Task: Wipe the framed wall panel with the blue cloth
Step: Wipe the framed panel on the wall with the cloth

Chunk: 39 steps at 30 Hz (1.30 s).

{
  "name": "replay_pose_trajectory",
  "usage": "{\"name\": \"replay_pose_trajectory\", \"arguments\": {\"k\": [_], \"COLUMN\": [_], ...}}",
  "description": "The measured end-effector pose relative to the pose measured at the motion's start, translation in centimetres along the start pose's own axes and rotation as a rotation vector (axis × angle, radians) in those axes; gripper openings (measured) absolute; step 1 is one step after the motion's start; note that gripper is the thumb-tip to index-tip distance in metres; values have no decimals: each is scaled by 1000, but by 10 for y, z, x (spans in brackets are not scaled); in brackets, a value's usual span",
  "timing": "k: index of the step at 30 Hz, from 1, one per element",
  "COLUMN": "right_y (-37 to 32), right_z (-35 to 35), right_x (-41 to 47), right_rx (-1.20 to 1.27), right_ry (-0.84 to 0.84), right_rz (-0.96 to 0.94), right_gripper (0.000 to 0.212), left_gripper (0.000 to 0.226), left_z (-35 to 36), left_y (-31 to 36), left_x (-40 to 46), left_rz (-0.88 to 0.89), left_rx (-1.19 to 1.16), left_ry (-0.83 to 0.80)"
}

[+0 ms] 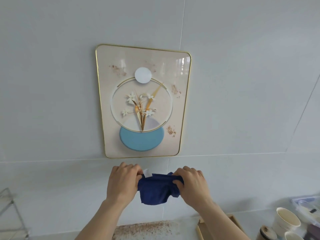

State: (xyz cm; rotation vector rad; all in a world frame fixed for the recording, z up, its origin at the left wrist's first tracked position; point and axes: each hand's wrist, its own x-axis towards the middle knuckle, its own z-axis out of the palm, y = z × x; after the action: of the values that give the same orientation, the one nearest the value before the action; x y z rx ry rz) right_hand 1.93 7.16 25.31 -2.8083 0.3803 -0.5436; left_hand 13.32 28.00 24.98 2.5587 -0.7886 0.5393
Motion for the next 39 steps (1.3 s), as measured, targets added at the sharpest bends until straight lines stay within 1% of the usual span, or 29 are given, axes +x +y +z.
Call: {"name": "replay_pose_trajectory", "arguments": {"k": [2, 4, 8, 10, 11, 13, 16, 17, 18, 20, 22, 24, 25, 27, 29, 31, 33, 36, 39], "right_y": [-7, -15, -28, -30, -30, -30, -37, -40, -41, -41, -36, -30, -29, -28, -31, -32, -31, -18, -6], "right_z": [-2, -5, -23, -28, -29, -29, -33, -35, -36, -37, -40, -44, -46, -47, -44, -36, -25, -3, 17], "right_x": [6, 11, 20, 27, 31, 37, 38, 38, 38, 38, 38, 44, 47, 57, 68, 79, 90, 108, 117], "right_rx": [82, 296, 983, 1276, 1394, 1550, 1639, 1615, 1569, 1476, 1412, 1340, 1287, 1131, 968, 832, 658, 339, 84], "right_ry": [-16, -14, 33, 53, 67, 80, 73, 80, 103, 200, 303, 404, 446, 531, 633, 712, 744, 831, 853], "right_rz": [47, 150, 456, 552, 573, 554, 455, 440, 439, 454, 452, 411, 371, 251, 143, 35, -69, -206, -245], "right_gripper": [19, 15, 10, 13, 19, 33, 52, 53, 48, 40, 33, 29, 29, 33, 38, 46, 54, 49, 42], "left_gripper": [16, 14, 11, 12, 12, 12, 9, 6, 3, 4, 19, 34, 38, 43, 48, 54, 60, 61, 59], "left_z": [-6, -11, -19, -20, -21, -22, -21, -20, -19, -18, -17, -16, -14, -12, -9, -8, -6, -1, 9], "left_y": [-3, -4, 6, 15, 21, 35, 55, 60, 65, 70, 68, 61, 58, 53, 52, 52, 49, 43, 35], "left_x": [4, 9, 23, 29, 32, 37, 41, 42, 43, 46, 50, 55, 59, 70, 83, 96, 108, 123, 135], "left_rz": [-11, -22, -40, -29, -26, -19, -2, 8, 23, 61, 96, 112, 131, 194, 258, 300, 322, 317, 309], "left_rx": [-17, -87, -365, -500, -544, -614, -708, -737, -763, -787, -773, -717, -650, -446, -268, -138, -13, 180, 232], "left_ry": [19, 34, 17, 6, 5, 21, 28, 17, 3, -23, -27, 39, 108, 264, 365, 395, 398, 427, 473]}}
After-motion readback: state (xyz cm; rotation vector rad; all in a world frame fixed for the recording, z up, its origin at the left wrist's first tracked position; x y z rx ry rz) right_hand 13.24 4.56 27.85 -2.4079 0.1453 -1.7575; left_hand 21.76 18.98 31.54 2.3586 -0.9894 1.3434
